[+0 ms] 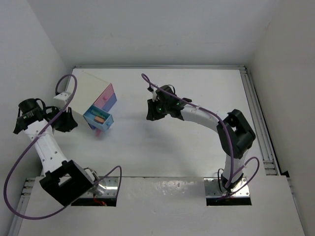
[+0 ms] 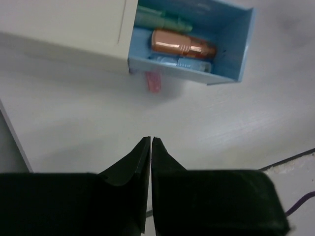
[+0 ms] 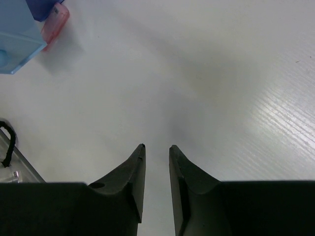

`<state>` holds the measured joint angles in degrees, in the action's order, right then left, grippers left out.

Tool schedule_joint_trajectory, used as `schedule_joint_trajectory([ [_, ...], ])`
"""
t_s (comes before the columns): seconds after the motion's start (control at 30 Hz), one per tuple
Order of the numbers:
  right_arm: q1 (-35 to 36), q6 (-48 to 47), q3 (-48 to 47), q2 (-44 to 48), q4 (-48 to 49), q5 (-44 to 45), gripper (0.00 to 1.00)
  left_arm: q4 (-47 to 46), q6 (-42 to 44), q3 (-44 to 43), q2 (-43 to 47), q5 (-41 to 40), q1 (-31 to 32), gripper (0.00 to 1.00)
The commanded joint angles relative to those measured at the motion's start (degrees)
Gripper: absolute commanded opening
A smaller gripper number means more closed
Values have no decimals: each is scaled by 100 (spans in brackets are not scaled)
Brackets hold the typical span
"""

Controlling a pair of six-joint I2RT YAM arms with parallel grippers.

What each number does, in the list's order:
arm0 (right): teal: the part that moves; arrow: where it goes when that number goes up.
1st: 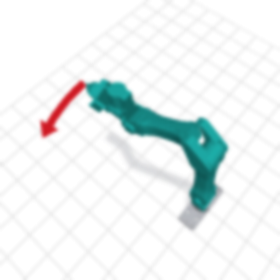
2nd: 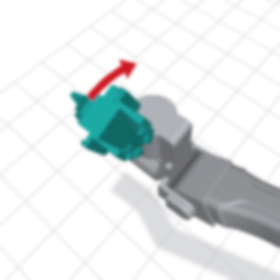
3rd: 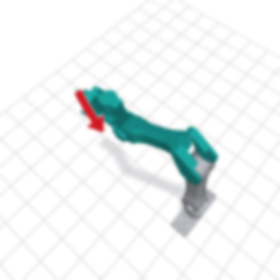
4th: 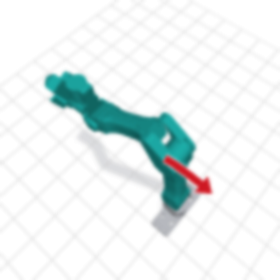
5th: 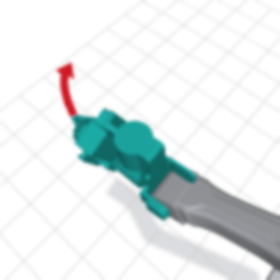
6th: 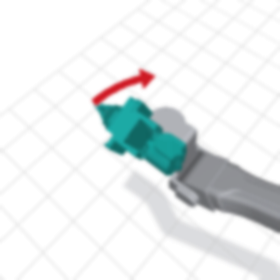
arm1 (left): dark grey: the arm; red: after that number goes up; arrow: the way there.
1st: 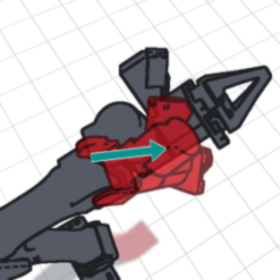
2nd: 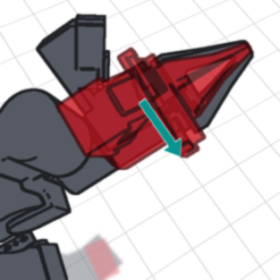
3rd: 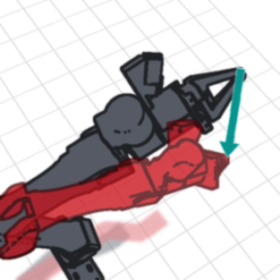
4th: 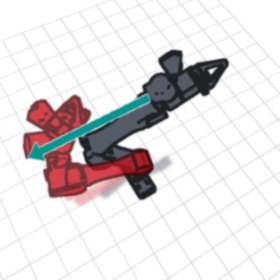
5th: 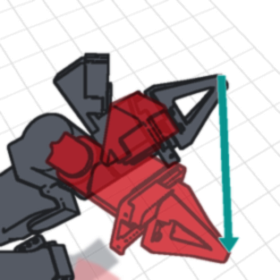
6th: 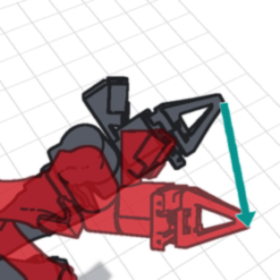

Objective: Sort the stationery into containers
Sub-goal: Move the stationery to the center of the board.

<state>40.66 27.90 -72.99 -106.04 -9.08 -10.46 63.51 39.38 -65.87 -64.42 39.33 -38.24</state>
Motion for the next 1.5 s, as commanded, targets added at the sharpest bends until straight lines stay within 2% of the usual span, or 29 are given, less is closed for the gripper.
schedule_joint_trajectory([
  [0.0, -32, -13, 13, 382, 249, 26, 25, 540, 1010, 82, -122, 119, -342, 13],
  [0.17, -41, 14, 13, 373, 258, 26, 25, -39, 870, 363, -799, 470, -816, 22],
  [0.23, -67, 5, 13, 373, 232, 35, 25, -267, 966, 574, -958, 864, -1071, 23],
  [0.3, -103, 14, 48, 400, 258, 79, 26, -103, 967, 837, -1010, 1442, -1447, 33],
  [0.33, -129, -4, 66, 400, 284, 79, 26, 29, 1941, 821, -1046, 1855, -1493, 35],
  [0.4, -173, -4, 75, 382, 302, 62, 26, 118, 2763, 917, -1072, 2331, -1581, 41],
  [0.47, -199, -30, 57, 347, 293, 61, 26, 127, 3372, 1092, -1046, 2438, -1590, 43],
  [0.5, -217, -30, 31, 330, 284, 61, 26, 188, 4306, 1320, -1011, 2439, -1599, 43],
  [0.6, -243, -91, 30, 312, 328, 61, 26, 409, 5936, 1864, -958, 2177, -1590, 43],
  [0.7, -287, -214, 92, 329, 433, 18, 26, -22, 6107, 2174, -1028, 2018, -1581, 42],
  [0.77, -278, -302, 162, 338, 512, -9, 26, 284, 6815, 2227, -1229, 1912, -1590, 42],
  [0.97, -278, -470, 399, 426, 863, -202, 26, 400, 7646, 2507, -1407, 1719, -1590, 42],
  [1.03, -278, -487, 478, 470, 1021, -220, 26, 198, 7795, 2683, -1354, 1692, -1590, 46],
  [1.13, -261, -505, 444, 426, 970, -237, 26, 259, 9179, 3227, -1248, 1552, -1590, 51],
  [1.17, -270, -514, 444, 426, 961, -237, 26, 215, 9376, 3316, -1213, 1473, -1581, 51],
  [1.27, -270, -601, 417, 417, 926, -237, 26, -118, 9729, 3598, -1169, 1419, -1555, 53],
  [1.37, -270, -619, 426, 417, 926, -220, 26, -452, 9694, 3528, -1335, 1428, -1415, 56],
  [1.47, -270, -628, 400, 382, 926, -211, 26, -514, 9983, 3387, -1582, 1463, -1309, 63],
])
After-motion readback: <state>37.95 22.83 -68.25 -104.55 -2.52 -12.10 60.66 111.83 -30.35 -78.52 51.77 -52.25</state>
